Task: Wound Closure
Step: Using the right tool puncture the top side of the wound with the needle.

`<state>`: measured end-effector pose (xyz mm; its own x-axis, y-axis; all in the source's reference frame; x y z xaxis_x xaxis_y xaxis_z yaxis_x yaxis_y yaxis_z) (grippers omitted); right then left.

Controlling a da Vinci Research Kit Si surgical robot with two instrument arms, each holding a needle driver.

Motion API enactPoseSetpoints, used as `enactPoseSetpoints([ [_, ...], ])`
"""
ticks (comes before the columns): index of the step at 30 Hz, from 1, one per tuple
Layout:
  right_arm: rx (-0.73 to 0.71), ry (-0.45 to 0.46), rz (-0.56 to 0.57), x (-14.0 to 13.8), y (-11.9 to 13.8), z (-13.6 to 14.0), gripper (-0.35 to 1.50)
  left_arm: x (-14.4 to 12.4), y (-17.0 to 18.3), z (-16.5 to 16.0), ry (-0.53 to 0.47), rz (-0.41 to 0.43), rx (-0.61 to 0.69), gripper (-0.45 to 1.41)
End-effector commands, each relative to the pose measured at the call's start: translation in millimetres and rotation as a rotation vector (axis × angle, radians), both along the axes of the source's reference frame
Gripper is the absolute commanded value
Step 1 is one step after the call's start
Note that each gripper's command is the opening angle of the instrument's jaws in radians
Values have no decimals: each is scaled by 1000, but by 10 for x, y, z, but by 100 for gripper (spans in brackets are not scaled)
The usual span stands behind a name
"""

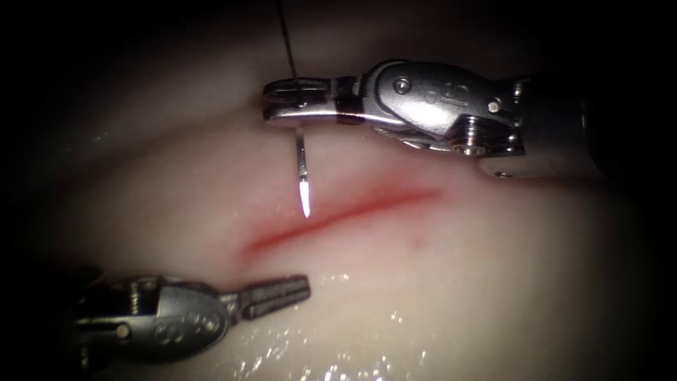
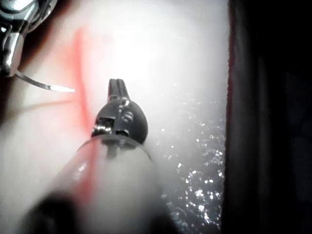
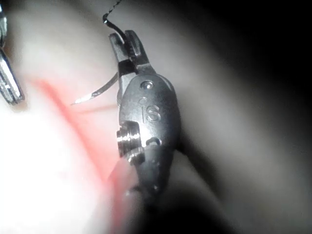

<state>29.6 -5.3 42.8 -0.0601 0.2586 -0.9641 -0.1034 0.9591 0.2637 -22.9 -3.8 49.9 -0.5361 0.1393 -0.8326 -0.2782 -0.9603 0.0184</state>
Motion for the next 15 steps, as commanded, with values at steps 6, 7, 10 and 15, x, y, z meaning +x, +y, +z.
enactPoseSetpoints([
  [6, -144, -56, -23, 13, 6, 10, -35, -12, -11, 31, 45, 13, 4, -45],
  [7, -152, -57, -23, 13, 5, 11, -35, -13, -12, 35, 54, 19, 4, -45],
  [10, -160, -55, -16, 13, 2, 16, -35, -14, -16, 41, 63, 21, 20, -42],
  [15, -154, -32, -2, 16, -5, 15, -35, -14, -17, 44, 67, 21, 29, -40],
])
